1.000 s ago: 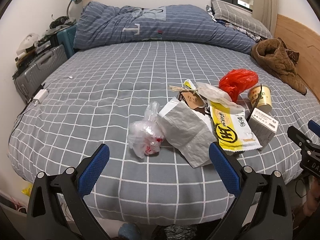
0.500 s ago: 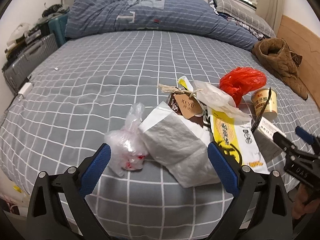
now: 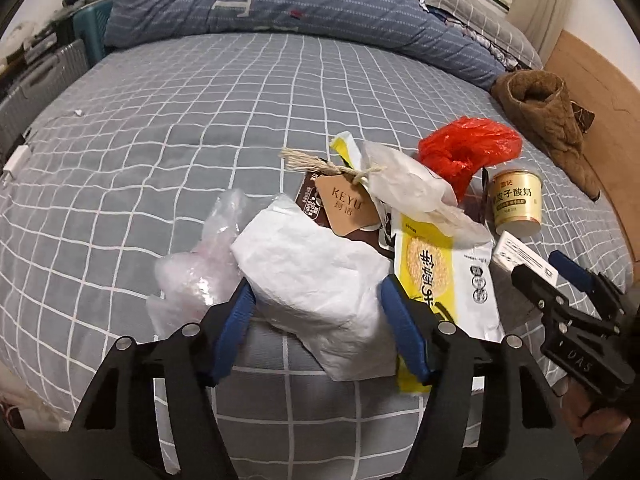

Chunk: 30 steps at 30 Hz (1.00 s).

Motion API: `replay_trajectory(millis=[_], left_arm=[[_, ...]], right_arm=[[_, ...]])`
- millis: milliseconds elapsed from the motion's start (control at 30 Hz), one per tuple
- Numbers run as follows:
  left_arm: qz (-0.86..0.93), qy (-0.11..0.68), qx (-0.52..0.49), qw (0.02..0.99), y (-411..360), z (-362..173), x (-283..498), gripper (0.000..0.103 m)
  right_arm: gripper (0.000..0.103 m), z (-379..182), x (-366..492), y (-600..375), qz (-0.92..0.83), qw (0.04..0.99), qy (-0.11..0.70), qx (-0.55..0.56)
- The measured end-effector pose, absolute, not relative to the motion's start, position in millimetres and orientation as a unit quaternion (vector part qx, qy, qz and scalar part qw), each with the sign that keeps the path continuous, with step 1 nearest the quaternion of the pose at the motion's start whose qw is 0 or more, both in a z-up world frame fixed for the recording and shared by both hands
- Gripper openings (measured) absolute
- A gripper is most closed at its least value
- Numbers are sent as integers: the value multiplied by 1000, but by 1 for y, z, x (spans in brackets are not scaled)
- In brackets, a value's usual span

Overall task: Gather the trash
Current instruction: 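Grasp the white tissues with the left tool while the right tool grasps the white box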

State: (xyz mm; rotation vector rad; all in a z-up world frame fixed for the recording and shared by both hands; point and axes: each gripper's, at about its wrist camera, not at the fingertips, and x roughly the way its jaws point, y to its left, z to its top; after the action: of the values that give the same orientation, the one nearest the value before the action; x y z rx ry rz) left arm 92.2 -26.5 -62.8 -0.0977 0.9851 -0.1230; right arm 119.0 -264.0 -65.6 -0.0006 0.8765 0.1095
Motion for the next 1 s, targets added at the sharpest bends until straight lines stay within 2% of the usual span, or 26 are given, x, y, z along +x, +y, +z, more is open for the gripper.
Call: replay_trajectory(millis=[67, 133, 200, 233, 300, 467, 667, 1000], left_arm=[[-55, 471, -49, 879, -26, -62, 93, 56], [-52, 469, -52, 880, -25, -60, 92, 48], [-51, 469, -51, 881, -24, -58, 90, 37], [-50, 468, -50, 881, -23, -58, 90, 34], [-44, 465, -48, 883, -21, -56, 88, 23], [-33, 460, -43, 886, -14, -50, 84, 5], [-35, 457, -46, 888, -8, -46, 79, 4], [-42, 450, -42, 891, -3, -33, 68, 4]], right_arm=[[66, -69, 120, -263, 63, 900, 431, 3], [66, -71, 120, -262, 67, 898, 434, 5], [66, -75, 121, -261, 71, 895, 440, 8], [65, -77, 122, -260, 70, 894, 443, 8], [59, -80, 123, -258, 68, 891, 449, 6], [50, -78, 123, -261, 61, 890, 452, 15], [44, -73, 119, -263, 50, 892, 450, 11], [43, -60, 112, -271, 29, 894, 447, 15]])
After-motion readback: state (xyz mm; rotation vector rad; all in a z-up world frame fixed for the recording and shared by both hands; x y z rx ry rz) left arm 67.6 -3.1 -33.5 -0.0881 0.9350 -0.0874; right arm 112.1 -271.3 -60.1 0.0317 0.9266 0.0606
